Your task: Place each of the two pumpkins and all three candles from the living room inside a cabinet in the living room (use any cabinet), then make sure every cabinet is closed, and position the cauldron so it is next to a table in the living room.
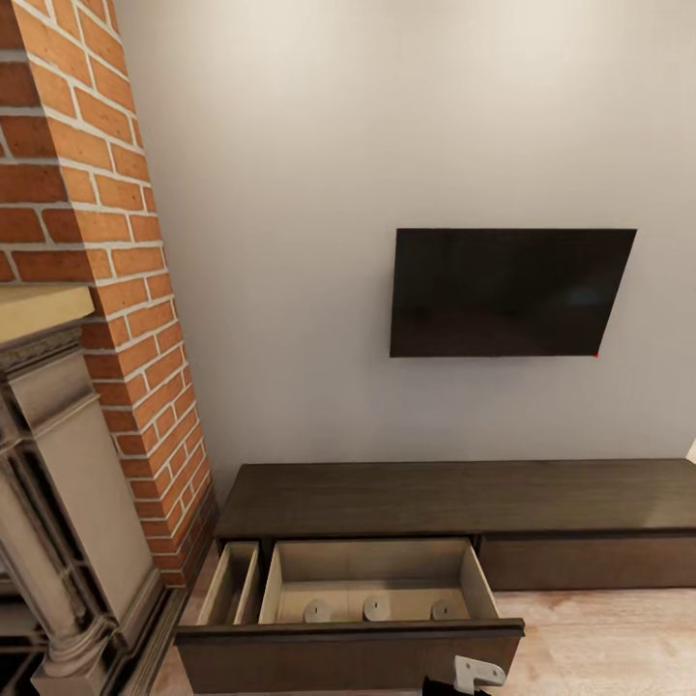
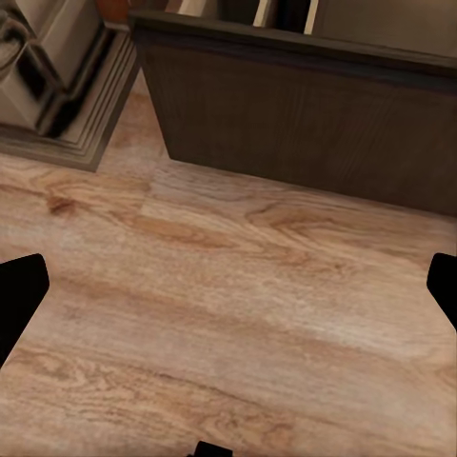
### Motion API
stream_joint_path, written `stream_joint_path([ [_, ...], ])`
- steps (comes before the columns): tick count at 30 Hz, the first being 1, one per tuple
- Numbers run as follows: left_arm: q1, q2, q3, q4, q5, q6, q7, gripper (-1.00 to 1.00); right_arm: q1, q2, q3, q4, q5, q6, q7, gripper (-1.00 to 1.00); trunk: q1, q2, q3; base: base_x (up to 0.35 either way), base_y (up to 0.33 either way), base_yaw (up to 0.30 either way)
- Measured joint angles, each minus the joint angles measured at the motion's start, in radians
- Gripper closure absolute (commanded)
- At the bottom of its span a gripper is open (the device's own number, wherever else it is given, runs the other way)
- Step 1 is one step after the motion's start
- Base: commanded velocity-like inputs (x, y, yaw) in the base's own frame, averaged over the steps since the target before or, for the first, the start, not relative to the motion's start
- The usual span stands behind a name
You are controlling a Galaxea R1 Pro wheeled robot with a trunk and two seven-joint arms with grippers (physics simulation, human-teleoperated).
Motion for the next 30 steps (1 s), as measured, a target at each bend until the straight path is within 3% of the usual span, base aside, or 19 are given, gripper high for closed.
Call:
stream_joint_path([
  [30, 0.000, 0.000, 0.003, 0.006, 0.002, 0.001, 0.000, -1.00, 0.000, 0.000, -0.003, 0.002, -0.006, 0.000, 0.007, -1.00, 0.115, -0.210, -0.094, 0.000, 0.000, 0.000],
])
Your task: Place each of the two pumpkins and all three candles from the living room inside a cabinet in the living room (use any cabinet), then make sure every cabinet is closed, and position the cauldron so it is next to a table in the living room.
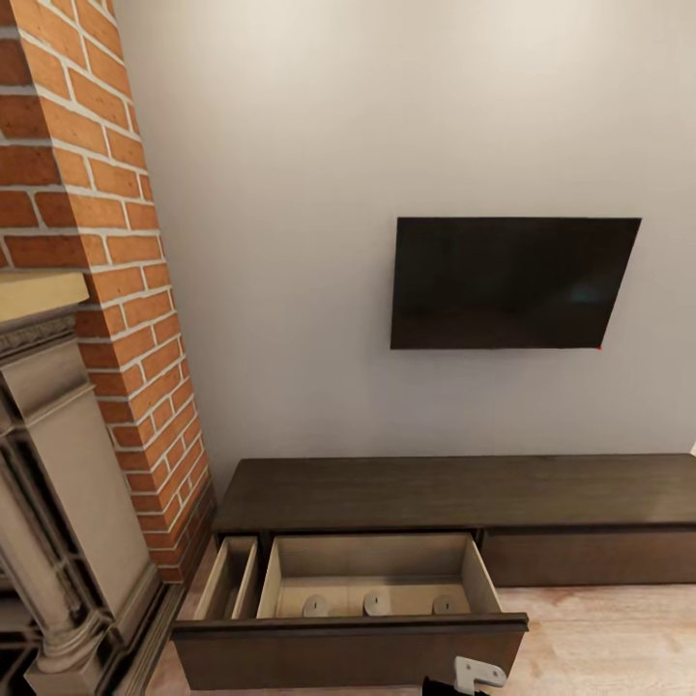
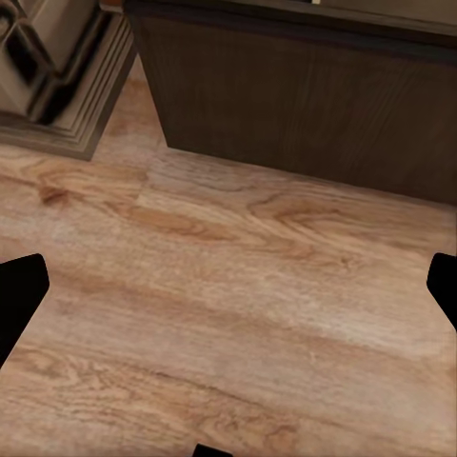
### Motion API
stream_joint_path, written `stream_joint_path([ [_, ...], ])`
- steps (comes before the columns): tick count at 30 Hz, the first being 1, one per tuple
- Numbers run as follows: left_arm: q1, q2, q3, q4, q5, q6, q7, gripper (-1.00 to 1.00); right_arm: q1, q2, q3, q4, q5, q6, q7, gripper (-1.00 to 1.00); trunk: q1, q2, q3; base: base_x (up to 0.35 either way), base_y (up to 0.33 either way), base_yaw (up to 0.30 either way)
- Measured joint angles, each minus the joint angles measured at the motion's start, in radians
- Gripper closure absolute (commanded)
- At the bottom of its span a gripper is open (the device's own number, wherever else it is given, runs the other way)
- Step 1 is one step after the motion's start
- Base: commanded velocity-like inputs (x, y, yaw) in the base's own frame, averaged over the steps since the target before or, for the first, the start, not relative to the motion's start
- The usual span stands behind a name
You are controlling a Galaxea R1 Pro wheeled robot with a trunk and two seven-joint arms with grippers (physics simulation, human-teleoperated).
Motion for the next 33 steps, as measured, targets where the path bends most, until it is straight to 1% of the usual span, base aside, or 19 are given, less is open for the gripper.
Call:
stream_joint_path([
  [4, -0.002, -0.001, -0.001, 0.014, 0.001, 0.000, -0.003, -1.00, 0.000, 0.000, 0.002, 0.006, 0.005, 0.000, 0.004, -1.00, 0.015, -0.028, -0.013, 0.000, 0.000, 0.000],
  [7, -0.014, -0.001, -0.001, 0.027, -0.003, 0.001, -0.003, -1.00, 0.000, 0.000, 0.003, 0.017, 0.007, -0.001, 0.005, -1.00, 0.027, -0.049, -0.022, 0.000, 0.000, 0.000],
  [11, -0.025, -0.003, -0.002, 0.025, -0.003, 0.004, -0.002, -1.00, 0.000, -0.001, 0.003, 0.025, 0.009, -0.003, 0.005, -1.00, 0.042, -0.077, -0.035, 0.000, 0.000, 0.000],
  [13, -0.046, -0.003, -0.003, 0.022, -0.005, 0.006, -0.003, -1.00, 0.000, -0.004, 0.002, 0.027, 0.009, -0.004, 0.005, -1.00, 0.050, -0.091, -0.041, 0.000, 0.000, 0.000],
  [16, -0.098, -0.002, -0.003, 0.035, -0.008, 0.012, -0.005, -1.00, 0.000, -0.002, 0.003, 0.027, 0.011, -0.005, 0.005, -1.00, 0.061, -0.112, -0.050, 0.000, 0.000, 0.000],
  [18, -0.119, -0.003, -0.002, 0.039, -0.007, 0.015, -0.004, -1.00, 0.000, -0.001, 0.004, 0.027, 0.012, -0.006, 0.004, -1.00, 0.069, -0.126, -0.056, 0.000, 0.000, 0.000],
  [20, -0.128, -0.004, -0.002, 0.036, -0.006, 0.016, -0.003, -1.00, 0.000, -0.001, 0.004, 0.026, 0.012, -0.007, 0.004, -1.00, 0.077, -0.140, -0.063, 0.000, 0.000, 0.000],
  [25, -0.176, -0.020, -0.002, 0.043, -0.007, 0.018, 0.001, -1.00, -0.001, -0.001, 0.004, 0.015, 0.013, -0.010, 0.004, -1.00, 0.096, -0.175, -0.078, 0.000, 0.000, 0.000],
  [30, -0.195, -0.026, -0.001, 0.083, -0.006, 0.019, 0.002, -1.00, -0.001, -0.002, 0.006, 0.021, 0.013, -0.014, 0.004, -1.00, 0.115, -0.210, -0.094, 0.000, 0.000, 0.000],
  [33, -0.199, -0.027, -0.002, 0.085, -0.005, 0.019, -0.004, -1.00, -0.001, -0.003, 0.005, 0.022, 0.012, -0.016, 0.004, -1.00, 0.127, -0.231, -0.103, 0.000, 0.000, 0.000],
])
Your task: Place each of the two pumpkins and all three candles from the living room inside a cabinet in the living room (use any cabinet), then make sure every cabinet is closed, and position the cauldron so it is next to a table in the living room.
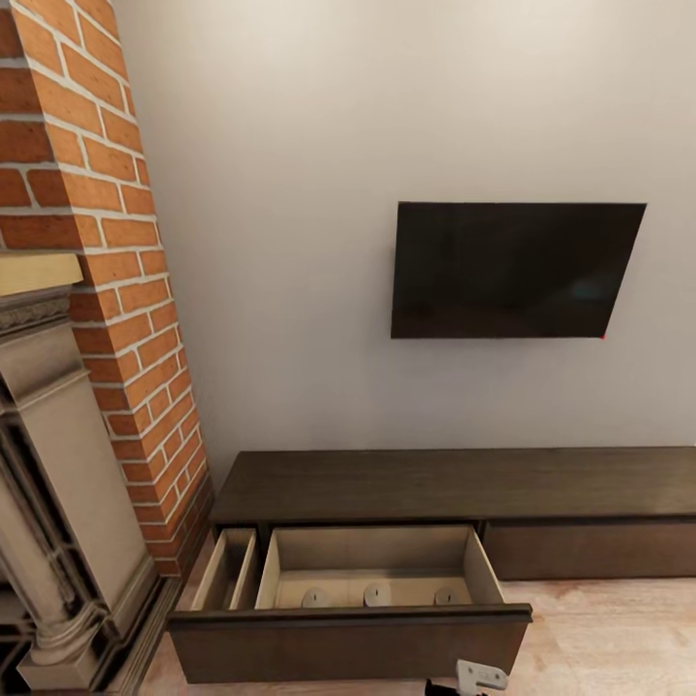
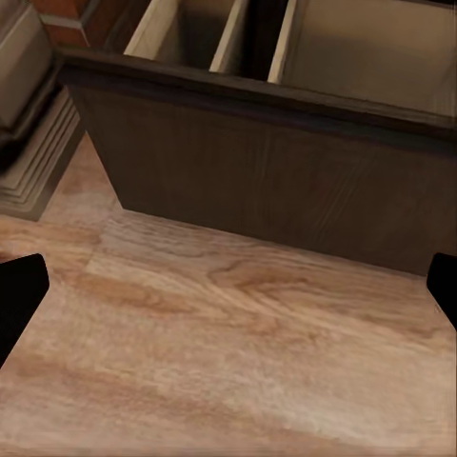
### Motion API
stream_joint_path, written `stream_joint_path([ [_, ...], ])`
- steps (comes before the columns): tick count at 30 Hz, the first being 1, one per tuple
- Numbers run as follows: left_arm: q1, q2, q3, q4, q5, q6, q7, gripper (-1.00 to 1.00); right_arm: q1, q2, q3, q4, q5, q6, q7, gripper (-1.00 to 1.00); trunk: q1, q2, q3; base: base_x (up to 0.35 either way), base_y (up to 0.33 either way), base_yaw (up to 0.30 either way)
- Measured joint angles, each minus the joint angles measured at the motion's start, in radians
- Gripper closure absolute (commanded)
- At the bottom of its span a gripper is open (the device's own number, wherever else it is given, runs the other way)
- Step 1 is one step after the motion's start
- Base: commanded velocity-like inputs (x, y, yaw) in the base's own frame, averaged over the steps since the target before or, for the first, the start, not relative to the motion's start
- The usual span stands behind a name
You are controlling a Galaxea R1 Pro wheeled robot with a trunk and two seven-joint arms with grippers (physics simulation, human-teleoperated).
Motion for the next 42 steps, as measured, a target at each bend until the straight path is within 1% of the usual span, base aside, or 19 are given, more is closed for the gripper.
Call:
stream_joint_path([
  [2, -0.007, 0.001, -0.001, -0.007, -0.001, 0.001, -0.003, -1.00, 0.000, -0.001, 0.000, 0.000, -0.001, -0.012, 0.000, -1.00, 0.008, -0.014, -0.006, 0.000, 0.000, 0.000],
  [5, -0.026, 0.001, -0.003, 0.003, -0.004, 0.000, 0.001, -1.00, 0.000, 0.001, 0.001, 0.002, -0.001, -0.065, 0.000, -1.00, 0.019, -0.035, -0.016, 0.000, 0.000, 0.000],
  [9, -0.030, 0.001, -0.006, 0.016, -0.005, -0.002, 0.003, -1.00, 0.000, 0.001, 0.001, 0.003, -0.001, -0.079, 0.000, -1.00, 0.035, -0.063, -0.028, 0.000, 0.000, 0.000],
  [16, -0.032, 0.001, -0.008, 0.040, -0.004, -0.003, 0.003, -1.00, 0.000, 0.002, 0.001, 0.005, -0.001, -0.083, 0.000, -1.00, 0.061, -0.112, -0.050, 0.000, 0.000, 0.000],
  [32, -0.032, 0.001, -0.014, 0.044, -0.004, -0.004, -0.003, -1.00, 0.001, -0.001, 0.000, 0.006, -0.001, -0.083, 0.000, -1.00, 0.123, -0.224, -0.100, 0.000, 0.000, 0.000],
  [37, -0.032, 0.002, -0.015, 0.063, -0.002, -0.006, -0.007, -1.00, 0.001, -0.001, 0.000, 0.006, -0.002, -0.083, 0.000, -1.00, 0.142, -0.259, -0.116, 0.000, 0.000, 0.000],
  [42, -0.032, 0.000, -0.014, 0.052, 0.001, -0.003, -0.003, -1.00, 0.000, -0.002, 0.000, 0.007, -0.002, -0.083, 0.000, -1.00, 0.161, -0.294, -0.132, 0.000, 0.000, 0.000],
])
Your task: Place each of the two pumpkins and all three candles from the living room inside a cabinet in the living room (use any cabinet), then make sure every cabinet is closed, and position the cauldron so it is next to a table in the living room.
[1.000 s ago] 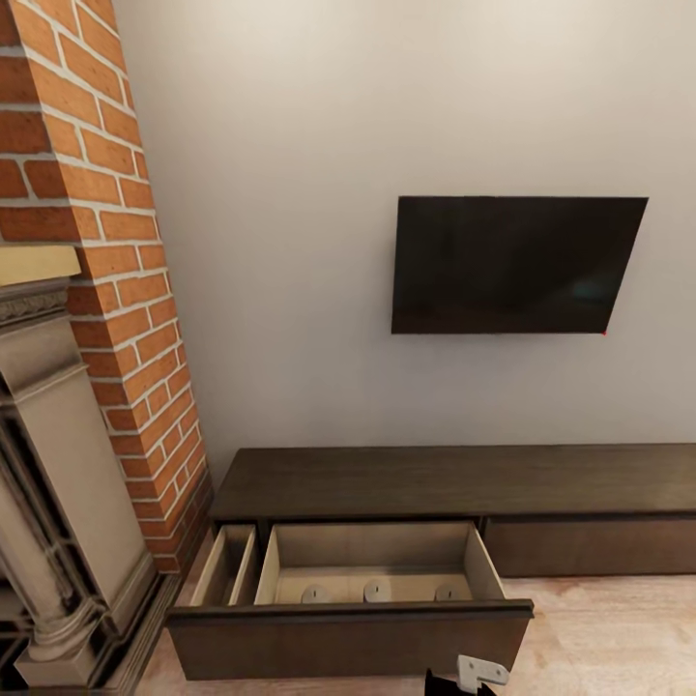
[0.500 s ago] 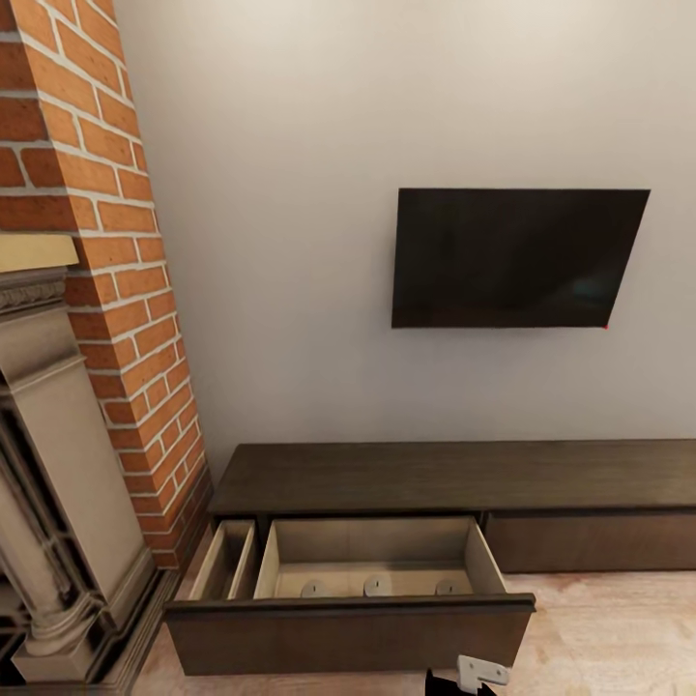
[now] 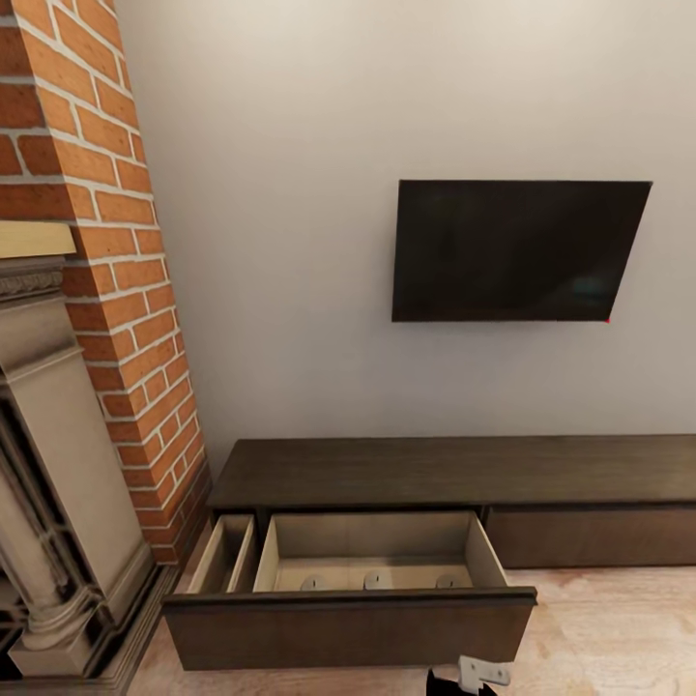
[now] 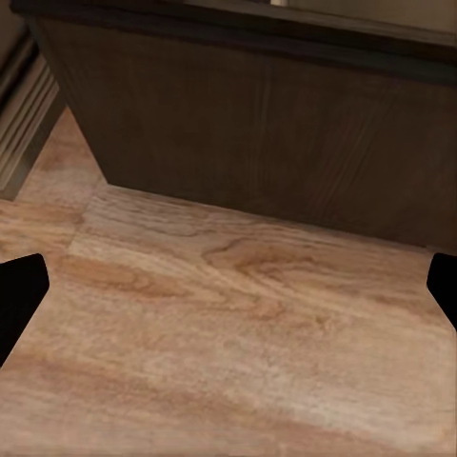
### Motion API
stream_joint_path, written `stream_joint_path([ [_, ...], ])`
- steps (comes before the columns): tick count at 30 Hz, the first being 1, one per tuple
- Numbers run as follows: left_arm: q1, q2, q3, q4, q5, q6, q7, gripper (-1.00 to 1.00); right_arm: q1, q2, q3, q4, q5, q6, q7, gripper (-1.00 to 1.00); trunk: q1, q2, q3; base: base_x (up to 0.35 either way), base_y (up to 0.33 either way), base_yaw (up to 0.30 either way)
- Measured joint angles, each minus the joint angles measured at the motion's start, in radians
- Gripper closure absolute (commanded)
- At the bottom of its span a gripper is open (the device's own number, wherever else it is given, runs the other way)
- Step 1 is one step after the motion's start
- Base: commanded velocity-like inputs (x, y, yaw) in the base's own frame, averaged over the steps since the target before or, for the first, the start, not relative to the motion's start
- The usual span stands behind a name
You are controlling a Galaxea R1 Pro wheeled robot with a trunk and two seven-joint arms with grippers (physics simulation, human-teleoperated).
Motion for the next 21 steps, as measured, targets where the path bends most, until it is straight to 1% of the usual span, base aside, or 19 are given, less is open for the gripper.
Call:
stream_joint_path([
  [4, 0.002, 0.001, 0.001, -0.042, 0.000, 0.005, 0.002, -1.00, 0.000, 0.000, 0.000, 0.000, -0.001, 0.000, 0.000, -1.00, 0.015, -0.028, -0.013, 0.000, 0.000, 0.000],
  [8, 0.003, 0.002, -0.001, -0.082, -0.002, 0.011, 0.029, -1.00, 0.000, -0.005, -0.001, 0.024, -0.002, 0.000, 0.000, -1.00, 0.031, -0.056, -0.025, 0.000, 0.000, 0.000],
  [11, 0.006, 0.005, -0.004, -0.114, -0.003, 0.013, 0.045, -1.00, 0.001, 0.000, 0.001, 0.036, 0.000, -0.001, 0.000, -1.00, 0.042, -0.077, -0.034, 0.000, 0.000, 0.000],
  [17, 0.014, 0.001, -0.022, -0.129, -0.002, 0.009, 0.060, -1.00, 0.001, 0.003, 0.005, 0.046, 0.009, -0.001, 0.001, -1.00, 0.065, -0.119, -0.053, 0.000, 0.000, 0.000],
  [19, 0.014, -0.008, -0.043, -0.124, -0.004, 0.012, 0.069, -1.00, 0.001, 0.005, 0.010, 0.047, 0.032, -0.001, 0.001, -1.00, 0.073, -0.133, -0.060, 0.000, 0.000, 0.000],
  [21, 0.014, -0.011, -0.062, -0.117, -0.004, 0.012, 0.075, -1.00, 0.001, 0.008, 0.012, 0.048, 0.045, -0.001, 0.001, -1.00, 0.081, -0.147, -0.066, 0.000, 0.000, 0.000],
])
